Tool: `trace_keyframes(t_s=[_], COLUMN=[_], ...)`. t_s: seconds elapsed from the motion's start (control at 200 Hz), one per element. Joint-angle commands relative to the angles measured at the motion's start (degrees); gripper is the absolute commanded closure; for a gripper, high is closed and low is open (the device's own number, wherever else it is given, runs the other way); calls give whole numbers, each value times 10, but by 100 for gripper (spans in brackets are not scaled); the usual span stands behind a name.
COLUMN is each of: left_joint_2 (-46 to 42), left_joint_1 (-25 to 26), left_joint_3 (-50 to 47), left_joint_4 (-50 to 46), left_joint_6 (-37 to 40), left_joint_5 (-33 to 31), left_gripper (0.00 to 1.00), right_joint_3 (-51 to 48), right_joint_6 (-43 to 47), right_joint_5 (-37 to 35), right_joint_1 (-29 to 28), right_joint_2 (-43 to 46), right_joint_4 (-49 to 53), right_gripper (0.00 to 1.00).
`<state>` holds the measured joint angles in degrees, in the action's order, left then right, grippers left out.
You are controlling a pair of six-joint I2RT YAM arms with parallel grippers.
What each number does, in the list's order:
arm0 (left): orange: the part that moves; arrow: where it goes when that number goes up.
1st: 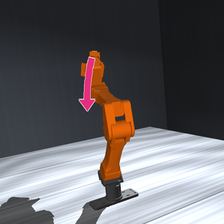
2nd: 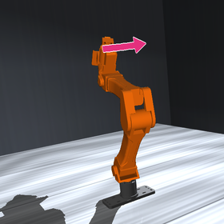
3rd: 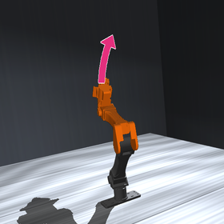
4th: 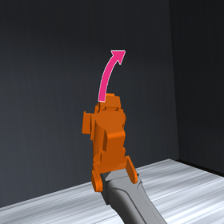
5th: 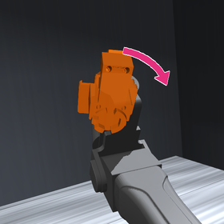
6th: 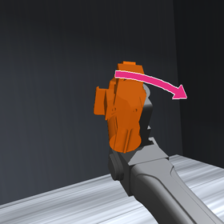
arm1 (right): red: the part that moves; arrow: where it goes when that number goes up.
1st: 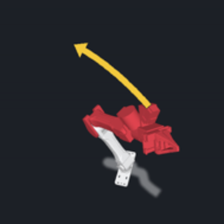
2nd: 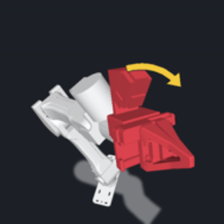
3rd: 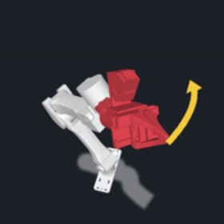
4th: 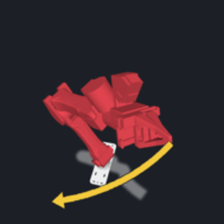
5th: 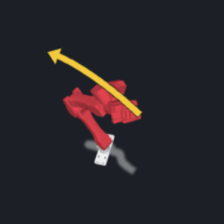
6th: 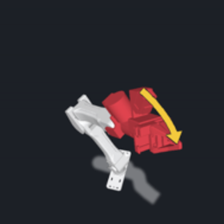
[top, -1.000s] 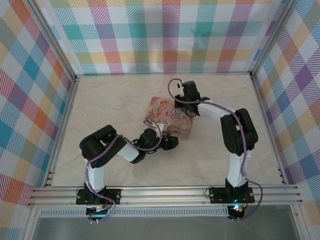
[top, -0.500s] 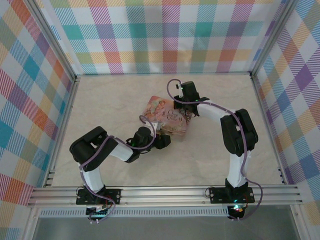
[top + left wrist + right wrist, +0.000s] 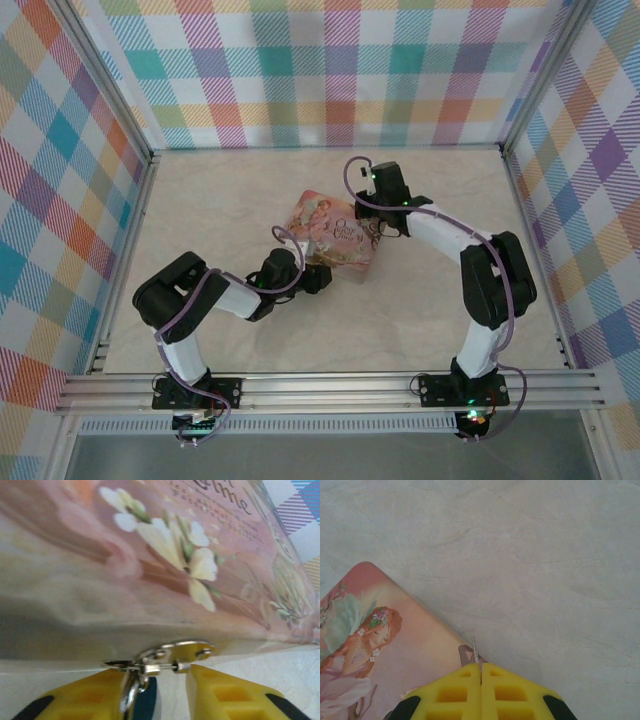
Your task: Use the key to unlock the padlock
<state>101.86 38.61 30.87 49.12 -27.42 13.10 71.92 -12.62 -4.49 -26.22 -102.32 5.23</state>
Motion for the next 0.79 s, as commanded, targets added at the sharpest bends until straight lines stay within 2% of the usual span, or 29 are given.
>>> trace_keyframes(t_s=[0.0, 0.23, 0.345, 0.465, 0.59, 0.665, 0.79], left_joint_2=[-18, -25, -37, -58, -70, -67, -57], left_joint_1=[-11, -26, -33, -37, -37, -37, -36], left_joint_3=[4, 10, 19, 45, 69, 71, 72], left_joint_4=[-12, -43, -85, -178, -260, -265, -257], left_joint_6=[10, 15, 22, 37, 49, 42, 28], left_joint_5=[22, 52, 65, 81, 102, 110, 127], left_gripper=[70, 87, 89, 92, 92, 92, 92], right_joint_3=[-19, -38, -51, -68, -57, -64, -83], right_joint_6=[-10, -13, -13, -20, -47, -64, -83], right_joint_5=[0, 4, 4, -9, -82, -129, -169], right_joint_1=[3, 3, 4, 7, 11, 11, 11], right_joint_2=[16, 35, 51, 79, 101, 114, 120], right_joint_4=[-3, -8, -9, 1, 88, 125, 159], right_gripper=[100, 100, 100, 100, 100, 100, 100])
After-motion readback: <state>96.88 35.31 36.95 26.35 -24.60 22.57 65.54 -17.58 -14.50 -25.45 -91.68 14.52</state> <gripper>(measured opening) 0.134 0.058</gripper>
